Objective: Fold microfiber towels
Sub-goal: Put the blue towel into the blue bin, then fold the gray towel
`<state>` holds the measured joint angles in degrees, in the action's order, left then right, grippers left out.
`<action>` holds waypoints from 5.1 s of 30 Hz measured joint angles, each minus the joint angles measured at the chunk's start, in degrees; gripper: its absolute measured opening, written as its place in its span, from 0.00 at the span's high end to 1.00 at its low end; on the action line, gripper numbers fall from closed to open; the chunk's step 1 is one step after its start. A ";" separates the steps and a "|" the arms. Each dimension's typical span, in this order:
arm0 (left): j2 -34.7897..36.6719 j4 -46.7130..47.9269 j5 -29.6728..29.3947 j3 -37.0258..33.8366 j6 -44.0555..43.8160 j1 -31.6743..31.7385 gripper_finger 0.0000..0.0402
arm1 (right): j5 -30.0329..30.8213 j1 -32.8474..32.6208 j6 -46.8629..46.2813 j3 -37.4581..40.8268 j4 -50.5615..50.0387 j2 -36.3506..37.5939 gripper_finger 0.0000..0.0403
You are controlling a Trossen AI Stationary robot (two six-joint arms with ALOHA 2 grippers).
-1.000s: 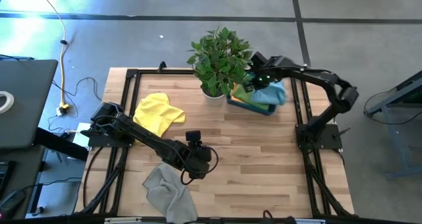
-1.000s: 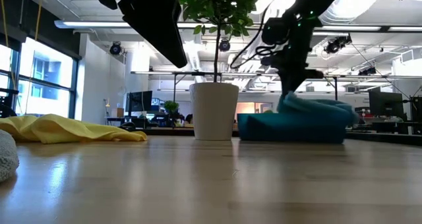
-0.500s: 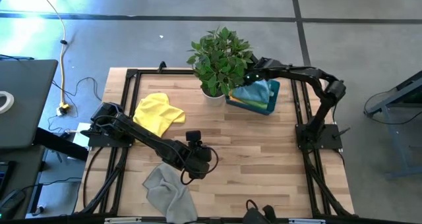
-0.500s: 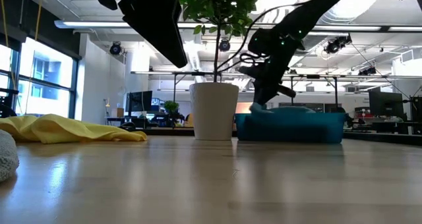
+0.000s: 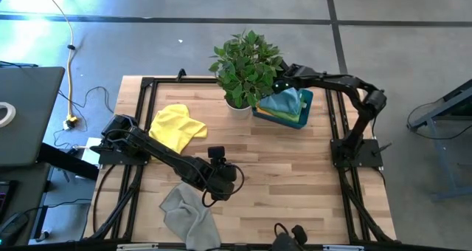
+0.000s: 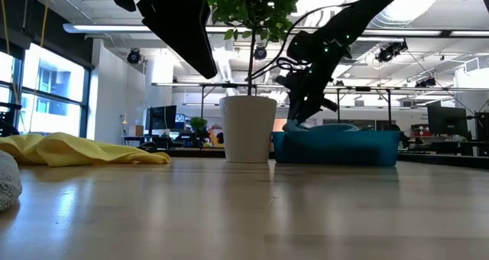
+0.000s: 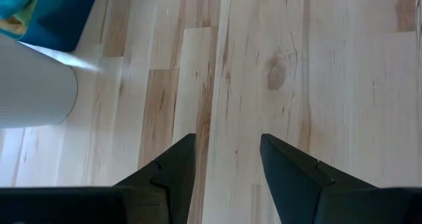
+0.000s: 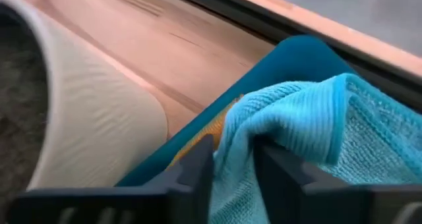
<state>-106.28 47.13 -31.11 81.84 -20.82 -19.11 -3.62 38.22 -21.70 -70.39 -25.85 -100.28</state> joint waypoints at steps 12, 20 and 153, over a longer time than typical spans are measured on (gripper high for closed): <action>0.00 0.00 0.35 0.00 -0.15 0.00 0.61 | 5.84 -2.80 26.57 -8.54 -31.63 0.77 0.64; 0.00 -0.20 0.43 0.00 -0.04 0.02 0.61 | 10.46 -6.32 35.43 -1.52 -37.31 0.77 0.69; -0.46 -16.05 6.19 -19.26 -17.04 0.17 0.61 | 28.02 -65.00 -0.83 30.05 36.51 20.94 0.66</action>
<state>-106.74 31.08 -24.92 62.59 -37.86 -18.94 24.40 -26.79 -22.53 -40.34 10.67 -79.33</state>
